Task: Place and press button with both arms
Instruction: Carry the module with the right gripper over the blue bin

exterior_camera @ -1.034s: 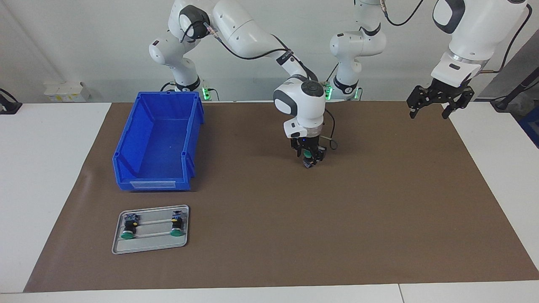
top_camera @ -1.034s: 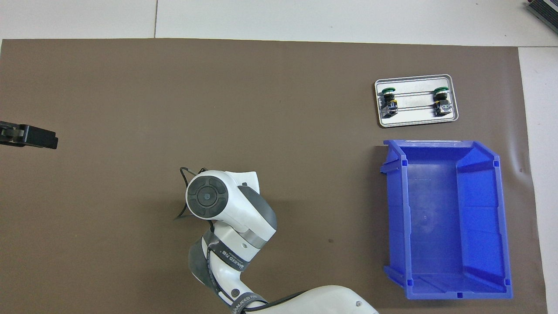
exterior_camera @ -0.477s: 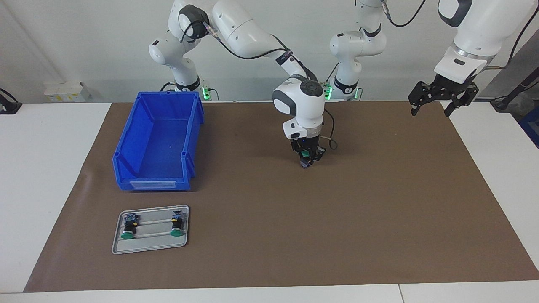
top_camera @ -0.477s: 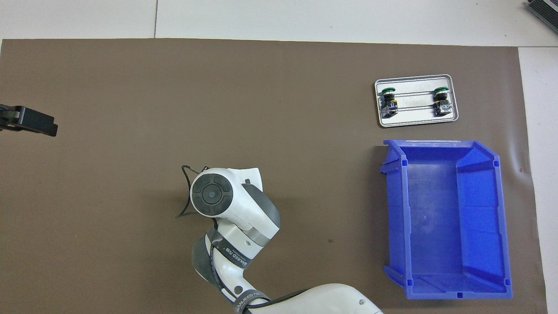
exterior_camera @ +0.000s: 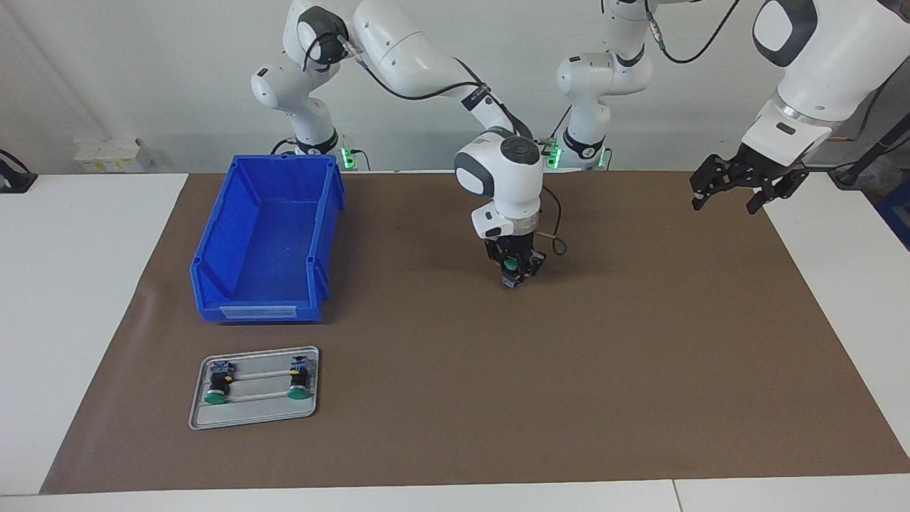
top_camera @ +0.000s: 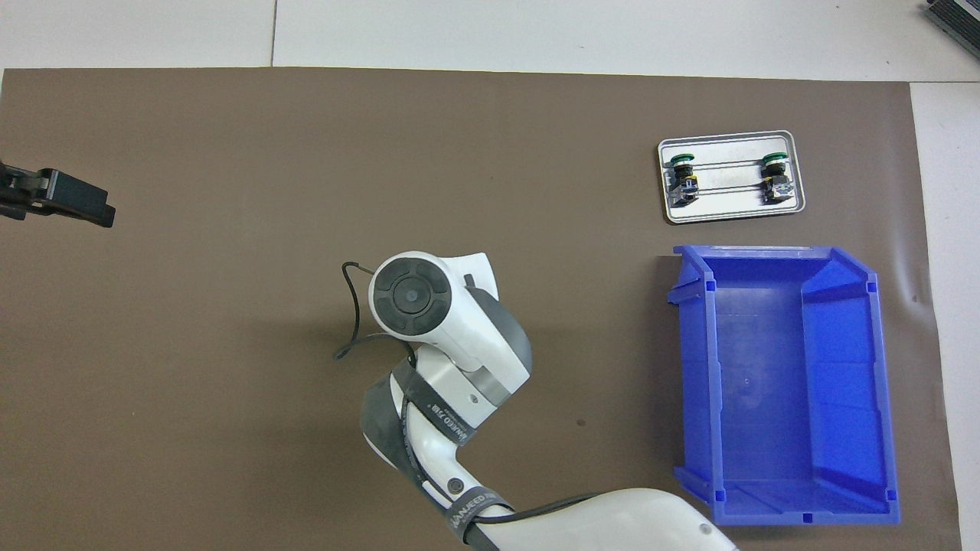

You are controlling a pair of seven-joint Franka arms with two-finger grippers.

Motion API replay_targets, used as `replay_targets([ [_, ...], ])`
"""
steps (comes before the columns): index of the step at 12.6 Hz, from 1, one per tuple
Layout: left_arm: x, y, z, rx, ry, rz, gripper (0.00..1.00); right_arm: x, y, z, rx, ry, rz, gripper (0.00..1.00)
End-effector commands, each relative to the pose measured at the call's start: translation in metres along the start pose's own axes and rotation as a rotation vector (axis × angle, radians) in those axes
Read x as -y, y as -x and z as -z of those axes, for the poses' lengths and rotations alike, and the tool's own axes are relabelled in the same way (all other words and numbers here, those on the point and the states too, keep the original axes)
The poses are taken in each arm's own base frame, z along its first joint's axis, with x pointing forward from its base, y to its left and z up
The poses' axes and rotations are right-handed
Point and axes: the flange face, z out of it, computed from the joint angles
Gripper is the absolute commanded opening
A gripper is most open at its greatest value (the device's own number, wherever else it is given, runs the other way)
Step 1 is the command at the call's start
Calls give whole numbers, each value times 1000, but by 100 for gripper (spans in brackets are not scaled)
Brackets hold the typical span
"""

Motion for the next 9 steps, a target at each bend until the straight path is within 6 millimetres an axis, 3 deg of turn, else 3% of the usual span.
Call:
replay_targets([
  [1, 3, 16, -9, -11, 2, 1, 100, -55, -46, 62, 47, 26, 110, 0],
  [4, 4, 22, -12, 7, -22, -2, 100, -126, -100, 103, 98, 65, 230, 0],
  [6, 1, 27, -11, 17, -53, -13, 100, -191, -138, 123, 108, 52, 306, 0],
  [7, 0, 28, -9, 11, -52, -13, 100, -230, -155, 131, 114, 44, 360, 0],
  [9, 3, 28, -13, 9, -52, -12, 100, -295, -172, 127, 162, 47, 444, 0],
])
